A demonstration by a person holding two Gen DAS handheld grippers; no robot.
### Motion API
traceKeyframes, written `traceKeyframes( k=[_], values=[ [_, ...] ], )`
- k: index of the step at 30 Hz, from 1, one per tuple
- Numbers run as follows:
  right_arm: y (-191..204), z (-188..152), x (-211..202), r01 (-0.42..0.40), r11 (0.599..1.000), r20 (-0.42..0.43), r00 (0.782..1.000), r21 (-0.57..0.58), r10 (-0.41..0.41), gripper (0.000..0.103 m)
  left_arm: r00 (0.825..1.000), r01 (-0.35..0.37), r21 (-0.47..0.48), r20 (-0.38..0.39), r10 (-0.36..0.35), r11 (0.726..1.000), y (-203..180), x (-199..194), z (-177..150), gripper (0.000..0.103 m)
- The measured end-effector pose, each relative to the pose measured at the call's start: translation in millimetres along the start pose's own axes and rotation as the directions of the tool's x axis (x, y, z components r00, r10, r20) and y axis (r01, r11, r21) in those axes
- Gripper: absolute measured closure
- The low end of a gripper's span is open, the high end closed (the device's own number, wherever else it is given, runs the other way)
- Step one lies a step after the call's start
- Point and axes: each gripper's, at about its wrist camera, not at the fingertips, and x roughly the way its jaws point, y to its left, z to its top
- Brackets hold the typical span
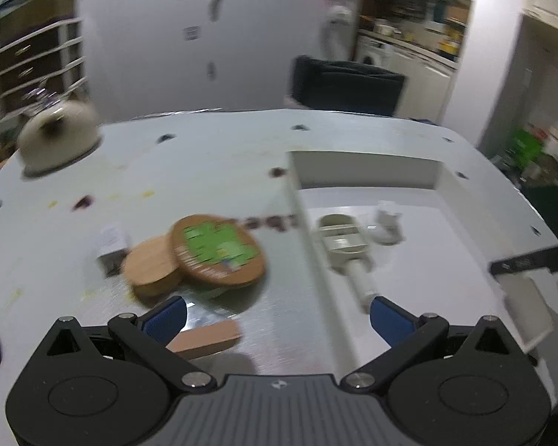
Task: Organize rigid objects
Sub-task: 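Withdraw the left tool from the tray toward the flat wooden stick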
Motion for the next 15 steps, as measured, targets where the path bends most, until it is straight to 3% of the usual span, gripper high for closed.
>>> traceKeyframes(
  k=[7,15],
  values=[
    [0,0,0,0.002,1.000,-0.001,1.000,0.004,-0.002,0.095,0.992,-0.127,-0.090,-0.030,0.124,0.988,29,5,-7,0.000],
    [0,0,0,0.001,1.000,-0.001,1.000,0.004,-0.001,0.095,0.982,-0.178,-0.118,-0.078,0.169,0.977,40,21,-15,0.000]
  ],
)
